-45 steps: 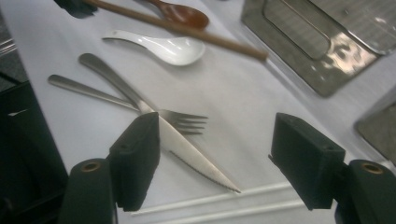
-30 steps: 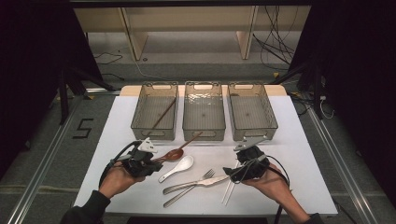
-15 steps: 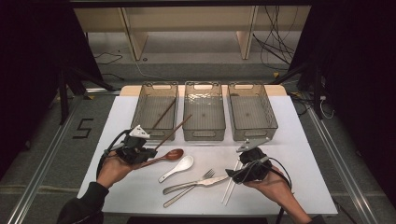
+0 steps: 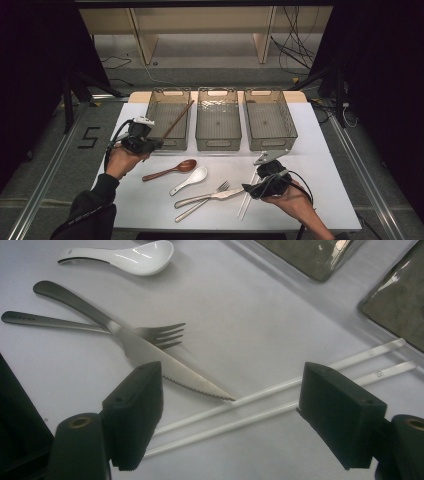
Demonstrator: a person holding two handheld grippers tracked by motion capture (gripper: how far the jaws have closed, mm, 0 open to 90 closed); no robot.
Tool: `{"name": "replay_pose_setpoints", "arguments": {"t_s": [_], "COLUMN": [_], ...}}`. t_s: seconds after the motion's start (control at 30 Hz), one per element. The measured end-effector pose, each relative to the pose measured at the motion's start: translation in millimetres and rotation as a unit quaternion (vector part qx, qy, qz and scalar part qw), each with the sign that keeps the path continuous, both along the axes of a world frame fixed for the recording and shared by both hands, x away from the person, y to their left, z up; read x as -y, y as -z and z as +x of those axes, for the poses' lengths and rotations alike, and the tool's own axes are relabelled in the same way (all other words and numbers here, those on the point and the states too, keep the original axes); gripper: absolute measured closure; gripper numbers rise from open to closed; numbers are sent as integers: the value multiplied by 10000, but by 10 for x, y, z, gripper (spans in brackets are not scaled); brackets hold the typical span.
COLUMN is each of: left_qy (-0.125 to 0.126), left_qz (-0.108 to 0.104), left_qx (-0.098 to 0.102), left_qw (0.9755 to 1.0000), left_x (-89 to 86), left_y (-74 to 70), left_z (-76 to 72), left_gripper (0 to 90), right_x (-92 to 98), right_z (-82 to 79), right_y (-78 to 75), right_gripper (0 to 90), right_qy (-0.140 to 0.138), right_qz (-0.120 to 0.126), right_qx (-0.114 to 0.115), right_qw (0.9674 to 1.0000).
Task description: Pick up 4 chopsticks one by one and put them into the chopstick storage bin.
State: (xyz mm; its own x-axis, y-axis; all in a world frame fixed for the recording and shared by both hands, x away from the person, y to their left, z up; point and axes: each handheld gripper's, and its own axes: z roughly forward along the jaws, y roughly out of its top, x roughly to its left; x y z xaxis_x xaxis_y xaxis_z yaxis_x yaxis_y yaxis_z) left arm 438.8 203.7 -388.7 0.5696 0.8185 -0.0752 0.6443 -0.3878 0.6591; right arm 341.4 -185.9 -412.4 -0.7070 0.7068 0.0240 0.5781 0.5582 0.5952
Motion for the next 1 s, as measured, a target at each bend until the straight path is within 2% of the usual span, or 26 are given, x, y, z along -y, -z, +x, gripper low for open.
{"name": "replay_pose_setpoints", "arguments": {"t_s": [0.2,0.47,0.7,0.8,1.0], "left_qy": [-280,-431,-661,-733,-848], "left_qz": [66,169,180,292,277], "left_qx": [-58,-102,-69,-113,-122], "left_qw": [9996,9989,9976,9968,9959], "left_x": [-1,46,16,-1,-14], "left_y": [-61,-125,-73,-40,19], "left_z": [275,556,760,837,945], "left_gripper": [847,846,845,845,844], "right_x": [21,15,-1,-5,-9], "right_z": [-11,-26,-34,-33,-32], "right_y": [-18,-32,-30,-28,-28], "right_gripper": [257,255,256,255,255], "right_qy": [3,-57,-99,-113,-143], "right_qz": [90,108,100,97,95], "right_qx": [34,46,53,46,53], "right_qw": [10000,9999,9999,9999,9998]}}
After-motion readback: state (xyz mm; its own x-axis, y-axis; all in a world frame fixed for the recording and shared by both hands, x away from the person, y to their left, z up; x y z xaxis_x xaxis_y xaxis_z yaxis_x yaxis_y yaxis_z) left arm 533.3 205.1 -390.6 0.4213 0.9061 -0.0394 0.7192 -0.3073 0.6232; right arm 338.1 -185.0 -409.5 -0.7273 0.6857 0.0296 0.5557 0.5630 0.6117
